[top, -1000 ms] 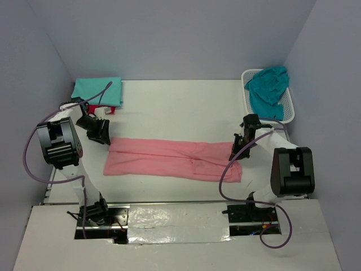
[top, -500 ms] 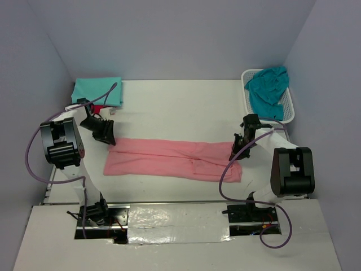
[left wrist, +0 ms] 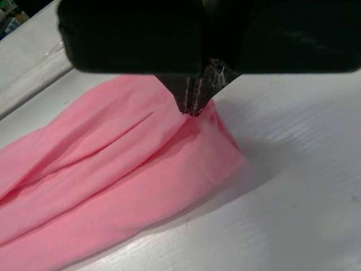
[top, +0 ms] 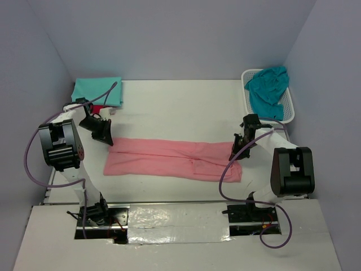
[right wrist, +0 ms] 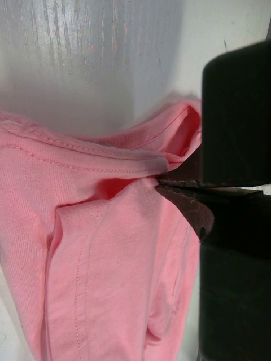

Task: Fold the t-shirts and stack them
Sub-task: Fold the other side of the tshirt into a rectangle

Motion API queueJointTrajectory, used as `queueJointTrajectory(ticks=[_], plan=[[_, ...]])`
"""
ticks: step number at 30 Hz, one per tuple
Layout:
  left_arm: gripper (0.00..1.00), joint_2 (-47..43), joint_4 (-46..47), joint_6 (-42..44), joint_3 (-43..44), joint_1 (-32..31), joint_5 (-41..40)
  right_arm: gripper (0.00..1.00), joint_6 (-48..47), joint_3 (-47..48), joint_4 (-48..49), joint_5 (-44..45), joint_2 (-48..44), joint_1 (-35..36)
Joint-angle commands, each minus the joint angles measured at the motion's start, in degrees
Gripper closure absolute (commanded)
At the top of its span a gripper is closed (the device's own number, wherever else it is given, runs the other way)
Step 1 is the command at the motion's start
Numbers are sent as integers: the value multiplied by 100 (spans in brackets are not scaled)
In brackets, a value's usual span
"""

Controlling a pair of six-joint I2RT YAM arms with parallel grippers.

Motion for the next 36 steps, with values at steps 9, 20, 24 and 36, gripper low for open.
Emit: queueJointTrajectory(ticks=[9, 20, 24, 36], plan=[[47, -255, -412, 375, 164, -2, 111, 100, -69, 167, 16, 7, 24, -12], [48, -211, 176, 252, -188, -90, -336, 100, -87, 123, 7, -19, -28, -12], [48, -167, 309, 94, -92, -107, -461, 100, -87, 132, 7, -28, -37, -12], [58, -79, -287, 322, -21, -178, -30, 100, -95, 132, -10, -2, -28, -12]])
